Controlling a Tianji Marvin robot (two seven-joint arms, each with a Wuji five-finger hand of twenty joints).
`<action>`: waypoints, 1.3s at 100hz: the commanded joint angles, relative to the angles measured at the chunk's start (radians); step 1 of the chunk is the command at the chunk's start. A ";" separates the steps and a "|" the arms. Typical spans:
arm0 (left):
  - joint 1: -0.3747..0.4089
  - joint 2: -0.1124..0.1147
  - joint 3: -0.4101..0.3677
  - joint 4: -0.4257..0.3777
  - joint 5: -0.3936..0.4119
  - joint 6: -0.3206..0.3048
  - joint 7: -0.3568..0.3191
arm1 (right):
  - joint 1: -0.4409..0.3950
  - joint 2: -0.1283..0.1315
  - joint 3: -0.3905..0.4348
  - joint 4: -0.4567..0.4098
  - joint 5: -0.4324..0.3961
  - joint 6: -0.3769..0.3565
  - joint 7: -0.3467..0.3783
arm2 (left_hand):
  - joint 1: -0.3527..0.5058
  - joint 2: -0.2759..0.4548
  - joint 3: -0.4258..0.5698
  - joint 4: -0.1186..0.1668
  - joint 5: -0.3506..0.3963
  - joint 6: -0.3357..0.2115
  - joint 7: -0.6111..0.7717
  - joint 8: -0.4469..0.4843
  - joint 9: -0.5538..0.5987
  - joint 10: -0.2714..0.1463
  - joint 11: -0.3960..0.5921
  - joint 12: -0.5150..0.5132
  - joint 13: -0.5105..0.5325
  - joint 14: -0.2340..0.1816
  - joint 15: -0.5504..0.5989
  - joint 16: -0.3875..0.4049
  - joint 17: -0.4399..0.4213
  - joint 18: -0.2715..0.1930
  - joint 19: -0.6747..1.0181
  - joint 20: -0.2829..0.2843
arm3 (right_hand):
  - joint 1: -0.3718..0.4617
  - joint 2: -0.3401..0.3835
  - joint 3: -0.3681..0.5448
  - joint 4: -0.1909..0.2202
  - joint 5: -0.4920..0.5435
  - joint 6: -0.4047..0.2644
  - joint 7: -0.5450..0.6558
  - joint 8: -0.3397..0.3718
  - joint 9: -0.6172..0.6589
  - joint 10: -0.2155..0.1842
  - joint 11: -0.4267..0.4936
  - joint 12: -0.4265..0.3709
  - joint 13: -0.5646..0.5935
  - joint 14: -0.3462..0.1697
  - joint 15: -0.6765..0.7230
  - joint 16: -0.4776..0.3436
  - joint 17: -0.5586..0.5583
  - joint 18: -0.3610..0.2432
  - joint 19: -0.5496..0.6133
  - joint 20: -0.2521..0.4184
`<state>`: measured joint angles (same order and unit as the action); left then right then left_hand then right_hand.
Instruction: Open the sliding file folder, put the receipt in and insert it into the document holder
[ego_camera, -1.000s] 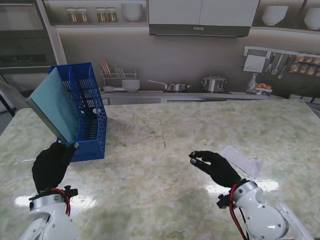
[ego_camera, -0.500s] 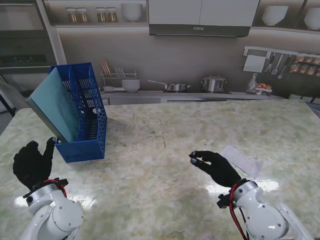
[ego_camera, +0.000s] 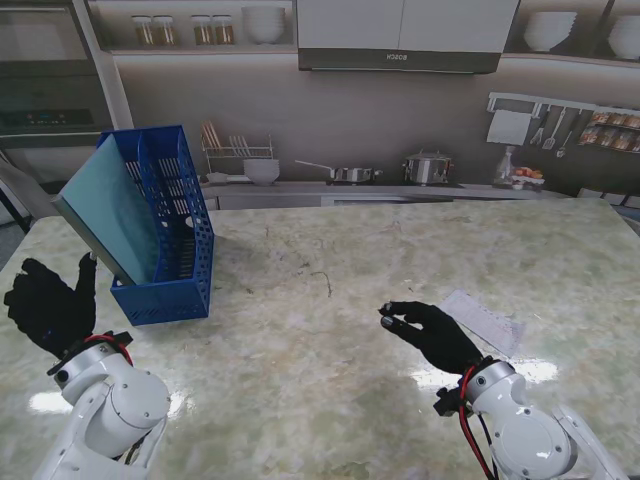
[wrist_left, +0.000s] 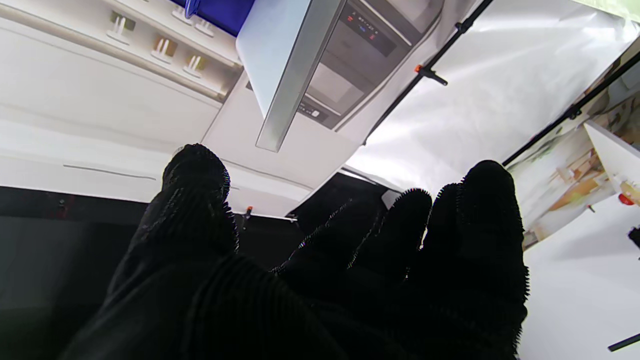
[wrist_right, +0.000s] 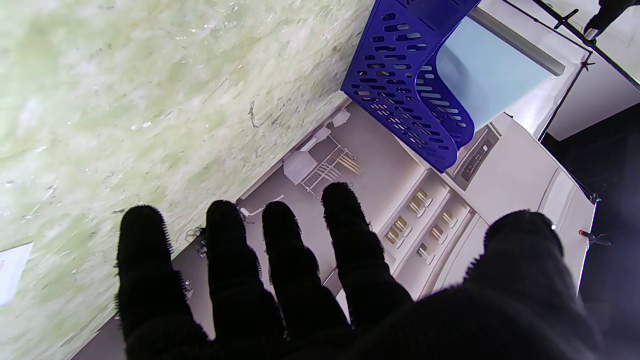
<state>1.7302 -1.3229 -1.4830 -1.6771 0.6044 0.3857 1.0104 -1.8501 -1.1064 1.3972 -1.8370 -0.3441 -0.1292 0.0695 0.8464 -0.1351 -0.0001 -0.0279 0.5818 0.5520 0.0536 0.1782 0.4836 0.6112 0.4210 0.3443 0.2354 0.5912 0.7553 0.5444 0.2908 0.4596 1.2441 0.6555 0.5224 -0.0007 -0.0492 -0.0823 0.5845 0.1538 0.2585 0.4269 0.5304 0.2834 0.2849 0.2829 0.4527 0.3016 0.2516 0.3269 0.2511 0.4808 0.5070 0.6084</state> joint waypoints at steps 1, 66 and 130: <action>-0.022 -0.005 -0.002 0.005 -0.011 -0.001 -0.009 | -0.007 -0.001 -0.003 -0.003 0.002 0.005 0.004 | -0.012 0.019 -0.008 -0.001 -0.062 0.069 -0.046 -0.024 -0.068 0.046 -0.038 -0.030 -0.059 0.107 -0.034 -0.031 -0.028 -0.032 -0.026 0.001 | -0.003 -0.013 -0.008 -0.014 0.035 0.003 0.003 -0.008 0.004 0.011 -0.002 -0.008 0.017 -0.009 0.007 -0.004 0.003 0.026 -0.014 0.026; -0.220 -0.030 0.019 0.158 -0.142 0.074 -0.073 | -0.010 0.001 -0.003 -0.008 0.005 0.011 0.013 | -0.030 0.059 -0.009 -0.001 -0.366 0.058 -0.067 -0.019 -0.299 -0.048 -0.119 0.004 -0.177 0.061 -0.118 -0.141 -0.245 -0.089 -0.111 -0.054 | -0.004 -0.015 -0.008 -0.014 0.040 0.012 0.000 -0.006 0.007 0.026 -0.004 -0.008 0.019 -0.004 0.009 -0.004 0.008 0.028 -0.016 0.030; -0.368 -0.038 0.105 0.328 -0.142 0.175 -0.123 | -0.004 0.002 -0.004 -0.006 0.015 0.018 0.023 | 0.015 0.053 -0.003 0.002 -0.280 0.044 -0.054 -0.003 -0.270 -0.069 -0.011 0.021 -0.166 0.049 -0.026 -0.100 -0.228 -0.131 -0.080 -0.044 | 0.000 -0.016 -0.006 -0.013 0.044 0.024 -0.004 -0.006 0.016 -0.020 0.007 -0.007 0.035 -0.046 0.007 -0.011 0.007 0.024 -0.018 0.031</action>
<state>1.3764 -1.3577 -1.3853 -1.3450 0.4647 0.5562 0.9039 -1.8494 -1.1050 1.3965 -1.8400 -0.3322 -0.1168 0.0875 0.8359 -0.1015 -0.0001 -0.0279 0.2884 0.5728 0.0062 0.1693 0.2112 0.5747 0.3930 0.3613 0.0803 0.5899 0.7055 0.4313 0.0561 0.4301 1.1414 0.6288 0.5224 -0.0009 -0.0492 -0.0822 0.6079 0.1770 0.2573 0.4269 0.5346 0.2929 0.2849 0.2829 0.4695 0.2826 0.2521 0.3269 0.2565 0.4813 0.4965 0.6188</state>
